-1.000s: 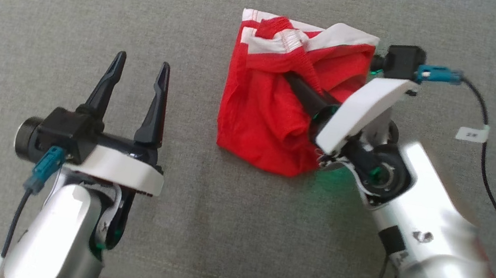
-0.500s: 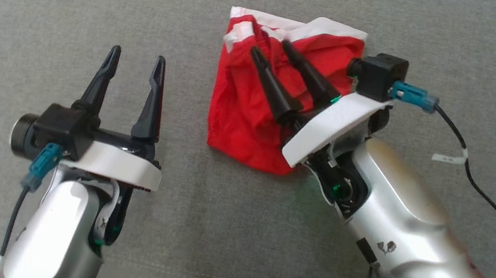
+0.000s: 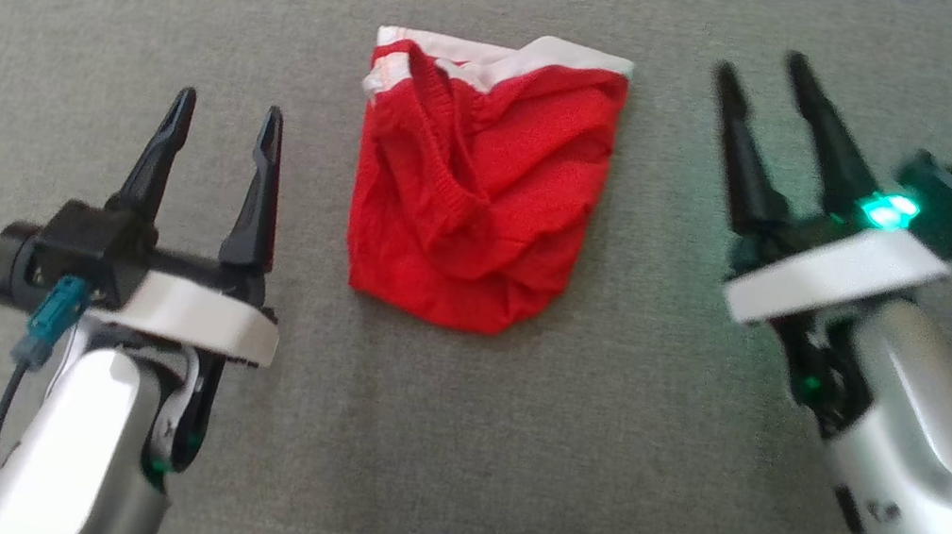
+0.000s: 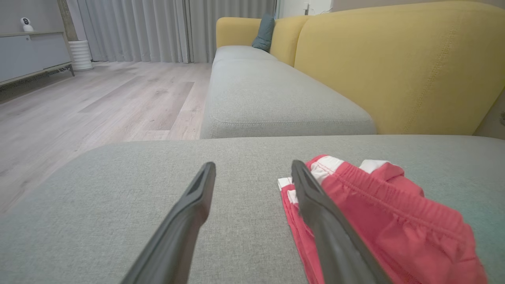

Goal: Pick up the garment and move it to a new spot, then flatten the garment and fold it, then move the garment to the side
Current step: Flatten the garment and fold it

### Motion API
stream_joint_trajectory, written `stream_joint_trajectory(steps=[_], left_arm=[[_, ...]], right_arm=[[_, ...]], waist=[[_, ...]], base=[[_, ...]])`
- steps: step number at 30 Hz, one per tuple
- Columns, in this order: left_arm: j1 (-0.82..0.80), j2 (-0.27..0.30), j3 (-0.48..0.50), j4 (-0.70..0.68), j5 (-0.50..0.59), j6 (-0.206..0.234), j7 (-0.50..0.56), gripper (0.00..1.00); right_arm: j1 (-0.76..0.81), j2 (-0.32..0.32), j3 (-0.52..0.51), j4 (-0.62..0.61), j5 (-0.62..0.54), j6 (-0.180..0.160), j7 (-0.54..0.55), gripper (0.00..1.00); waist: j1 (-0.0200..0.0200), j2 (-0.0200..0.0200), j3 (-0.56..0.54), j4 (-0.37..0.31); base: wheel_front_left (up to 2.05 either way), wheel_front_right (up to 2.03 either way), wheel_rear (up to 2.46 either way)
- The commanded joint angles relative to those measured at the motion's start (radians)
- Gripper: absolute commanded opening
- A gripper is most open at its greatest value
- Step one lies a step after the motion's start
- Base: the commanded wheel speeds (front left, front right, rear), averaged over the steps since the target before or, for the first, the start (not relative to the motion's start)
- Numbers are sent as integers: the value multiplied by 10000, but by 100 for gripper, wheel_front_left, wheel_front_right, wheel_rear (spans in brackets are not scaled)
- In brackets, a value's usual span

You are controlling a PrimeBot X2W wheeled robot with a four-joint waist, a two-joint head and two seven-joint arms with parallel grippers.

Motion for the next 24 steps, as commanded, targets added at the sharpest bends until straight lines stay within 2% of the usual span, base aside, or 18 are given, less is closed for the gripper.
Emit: stream_joint_trajectory(steps=[1,6,12,18,24], left_arm=[[65,234,408,-315,50,29,-120,100],[298,404,543,-376,34,126,-118,100],[582,572,600,-512,37,230,-50,100],[784,638,573,-627,23,311,36,100],[897,654,547,-665,-20,381,65,100]], right_arm=[[274,3,-104,-397,-115,-17,-128,100],[1563,-305,-1703,-1211,-1140,-17,-78,100],[3111,-6,-3293,-2655,-2327,-17,599,100],[4222,520,-4064,-4030,-3073,-17,1376,100],[4683,834,-4373,-4739,-3363,-17,1831,100]], waist=[[0,0,-96,-112],[0,0,-349,-403],[0,0,-585,-616],[0,0,-744,-670],[0,0,-825,-682]], base=[[0,0,0],[0,0,0],[0,0,0],[0,0,0],[0,0,0]])
